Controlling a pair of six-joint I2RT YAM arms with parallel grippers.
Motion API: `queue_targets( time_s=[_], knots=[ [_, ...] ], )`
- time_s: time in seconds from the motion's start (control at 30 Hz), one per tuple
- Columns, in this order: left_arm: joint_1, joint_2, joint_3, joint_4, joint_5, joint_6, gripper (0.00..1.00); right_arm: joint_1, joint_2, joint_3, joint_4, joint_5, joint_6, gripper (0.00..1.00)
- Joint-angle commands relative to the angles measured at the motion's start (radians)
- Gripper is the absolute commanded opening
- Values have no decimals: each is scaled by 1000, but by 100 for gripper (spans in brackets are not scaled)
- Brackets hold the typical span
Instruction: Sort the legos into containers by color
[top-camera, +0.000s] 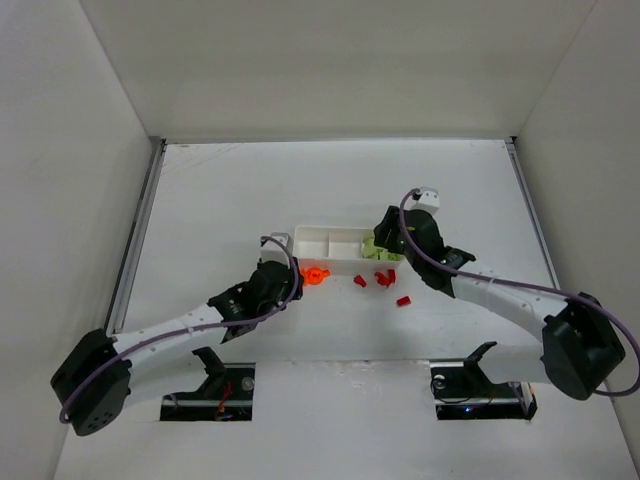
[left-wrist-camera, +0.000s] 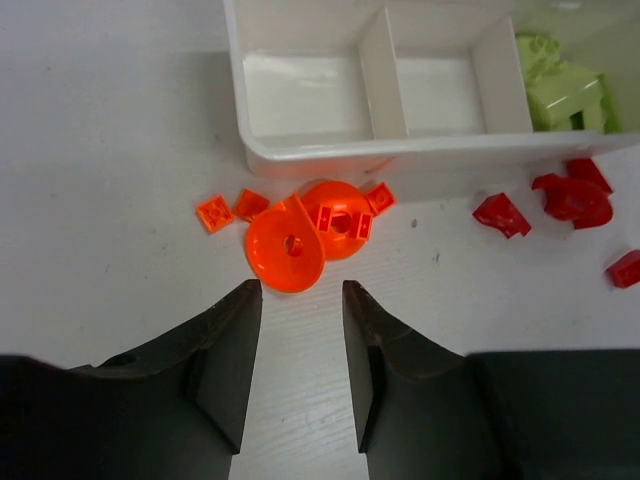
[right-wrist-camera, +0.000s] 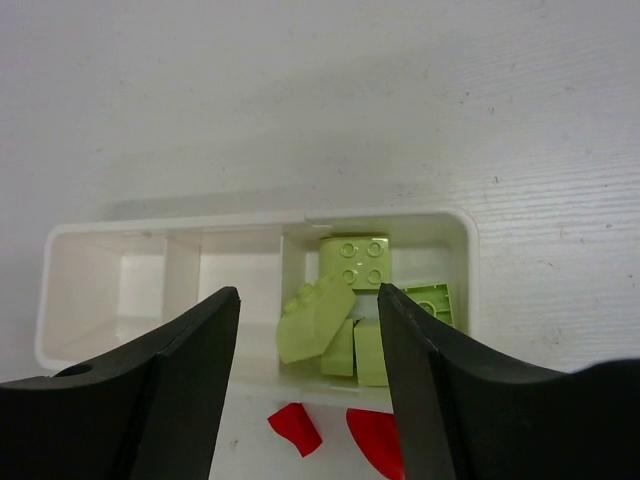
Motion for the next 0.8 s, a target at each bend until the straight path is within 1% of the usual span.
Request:
queue_targets(
  time_s=[0.0,0.1,0.23,0.3,0.43,0.6,0.67,0.77],
  knots=[
    [-38,60,27,21,-54,14,34,13,-109,-39,58,-4,5,62],
    [-71,123,40,47,-80,33,30,46,-178,-85,69,-28,23,52],
    [-89,198,61,104,-88,66,28,96,-224,-132,75,-53,54,35],
    [-97,228,69,120,-94,75,28,125,-223,-146,79,-62,59,31],
    [-86,281,82,153,-85,84,27,156,-197,-168,108,-65,77,31],
    [-68,335,93,170,-90,106,23,175,-177,-177,139,-68,86,34],
    [-64,344,87,179,-94,110,20,176,-175,-175,144,-74,77,35],
    [-51,360,90,182,-85,112,12,175,-180,-166,139,-77,66,37]
  ],
)
